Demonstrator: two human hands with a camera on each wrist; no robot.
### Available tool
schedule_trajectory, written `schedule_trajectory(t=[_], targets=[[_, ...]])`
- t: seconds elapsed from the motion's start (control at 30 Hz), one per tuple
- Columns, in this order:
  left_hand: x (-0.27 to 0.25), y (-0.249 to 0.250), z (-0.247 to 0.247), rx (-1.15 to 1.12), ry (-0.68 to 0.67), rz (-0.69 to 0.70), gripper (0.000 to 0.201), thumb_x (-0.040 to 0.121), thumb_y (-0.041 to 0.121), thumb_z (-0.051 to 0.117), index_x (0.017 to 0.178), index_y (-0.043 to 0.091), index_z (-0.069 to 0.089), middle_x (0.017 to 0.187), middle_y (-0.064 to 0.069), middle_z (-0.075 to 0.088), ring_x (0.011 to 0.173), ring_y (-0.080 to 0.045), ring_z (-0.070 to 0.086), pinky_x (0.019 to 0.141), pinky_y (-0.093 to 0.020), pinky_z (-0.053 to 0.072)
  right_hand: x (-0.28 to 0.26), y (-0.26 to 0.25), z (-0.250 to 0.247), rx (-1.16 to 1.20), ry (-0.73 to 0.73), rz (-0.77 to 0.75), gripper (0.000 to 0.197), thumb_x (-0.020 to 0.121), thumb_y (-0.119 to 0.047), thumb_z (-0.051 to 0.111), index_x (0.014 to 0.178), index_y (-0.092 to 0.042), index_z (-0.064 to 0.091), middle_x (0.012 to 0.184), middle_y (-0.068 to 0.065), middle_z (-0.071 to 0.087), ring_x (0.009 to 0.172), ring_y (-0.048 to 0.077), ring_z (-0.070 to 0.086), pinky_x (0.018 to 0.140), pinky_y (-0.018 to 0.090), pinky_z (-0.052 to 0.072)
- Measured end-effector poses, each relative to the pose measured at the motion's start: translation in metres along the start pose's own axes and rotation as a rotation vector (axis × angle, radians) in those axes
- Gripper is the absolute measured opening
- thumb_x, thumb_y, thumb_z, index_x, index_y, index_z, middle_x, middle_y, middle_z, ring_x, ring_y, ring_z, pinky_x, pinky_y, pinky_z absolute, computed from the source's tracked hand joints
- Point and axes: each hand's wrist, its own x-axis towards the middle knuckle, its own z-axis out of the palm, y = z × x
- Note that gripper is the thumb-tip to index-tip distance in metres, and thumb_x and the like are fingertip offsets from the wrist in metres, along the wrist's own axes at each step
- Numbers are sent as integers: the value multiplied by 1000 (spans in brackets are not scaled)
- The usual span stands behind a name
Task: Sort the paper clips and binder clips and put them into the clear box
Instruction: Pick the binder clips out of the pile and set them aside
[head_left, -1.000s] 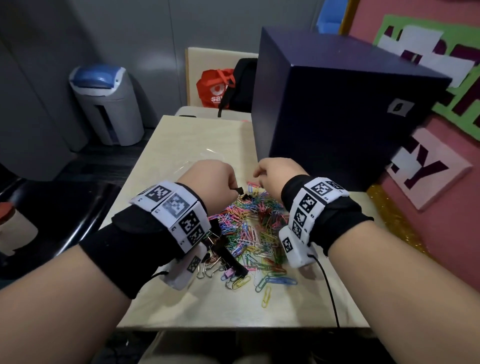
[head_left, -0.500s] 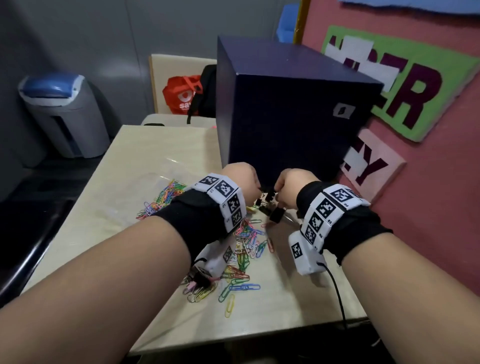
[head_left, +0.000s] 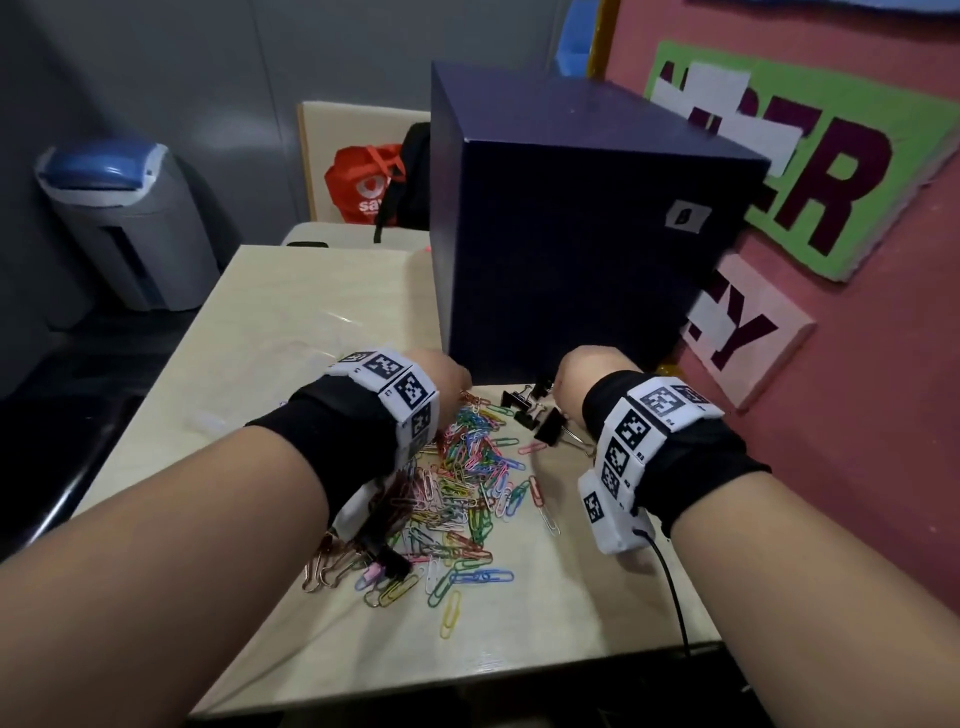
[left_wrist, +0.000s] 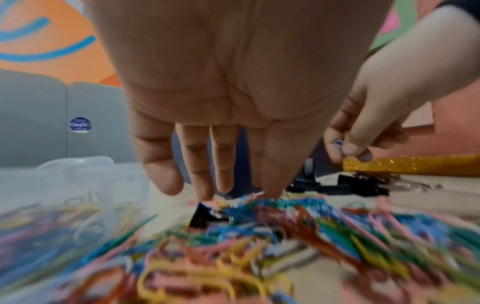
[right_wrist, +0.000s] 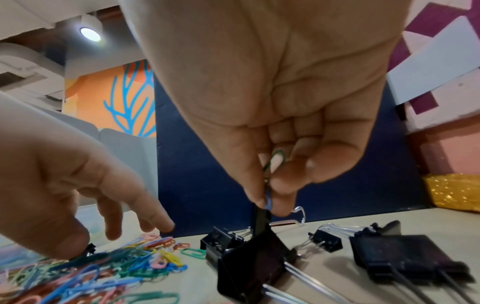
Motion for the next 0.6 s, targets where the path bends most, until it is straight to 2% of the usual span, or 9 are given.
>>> schedule_trajectory(t=[0.07, 0.1, 0.17, 0.27, 0.33, 0.4, 0.5, 0.57, 0.6], targets=[[2, 5, 3, 71, -26, 26, 56, 98, 20, 49, 148, 35, 29, 143, -6, 40, 126, -25, 47, 88, -29, 45, -3, -6, -3, -98, -44, -7, 30, 95, -16, 50, 119, -2, 61, 96, 11, 61, 105, 29, 62, 78, 34, 49], [3, 9, 5, 105, -31, 38, 58, 98, 20, 48, 148, 39, 27, 143, -6, 36, 127, -26, 45, 87, -29, 43, -4, -8, -4, -129, -55, -10, 31, 95, -16, 50, 120, -1, 60, 90, 11, 57, 103, 29, 61, 76, 34, 48], [2, 13, 6, 79, -38, 86, 55, 98, 18, 49, 145, 41, 33, 142, -5, 36, 127, -28, 43, 82, -29, 39, -2, -9, -2, -167, -65, -9, 30, 95, -15, 52, 121, -2, 60, 93, 10, 54, 98, 29, 60, 80, 34, 49], [4, 9, 7, -50, -64, 161, 43, 97, 17, 48, 137, 33, 50, 138, -2, 47, 119, -23, 51, 81, -27, 39, 1, -11, 0, -189, -66, -34, 30, 94, -14, 53, 120, -4, 61, 99, 8, 57, 89, 26, 56, 78, 34, 48], [4, 8, 7, -126, -52, 203, 36, 97, 19, 48, 132, 26, 57, 135, -1, 54, 116, -20, 54, 89, -28, 43, 1, -13, 1, -168, -53, -79, 32, 94, -18, 53, 123, -10, 63, 113, 4, 63, 100, 25, 63, 84, 34, 51], [5, 5, 8, -118, 0, 168, 38, 99, 23, 47, 137, 25, 51, 136, -3, 51, 122, -25, 52, 96, -31, 43, 0, -19, 3, -116, -28, -145, 32, 94, -22, 51, 123, -15, 64, 121, 4, 65, 109, 24, 63, 89, 32, 52], [5, 3, 9, -90, 60, 101, 42, 101, 26, 42, 143, 23, 41, 139, -6, 48, 124, -25, 51, 99, -33, 45, -8, -25, 12, -65, -5, -224, 32, 94, -21, 52, 123, -15, 64, 121, 5, 65, 108, 23, 64, 90, 32, 53], [4, 5, 13, -39, -1, 111, 42, 99, 17, 43, 142, 20, 43, 139, -6, 49, 125, -24, 51, 100, -33, 45, -9, -28, 16, -25, -2, -247, 34, 91, -18, 57, 125, -13, 63, 118, 7, 66, 96, 21, 66, 85, 32, 55], [4, 6, 15, -10, -21, 126, 43, 97, 14, 45, 140, 20, 46, 138, -6, 50, 124, -24, 52, 101, -33, 46, -9, -30, 18, -73, -27, -245, 36, 92, -17, 57, 127, -12, 61, 116, 7, 65, 87, 19, 65, 79, 28, 56]])
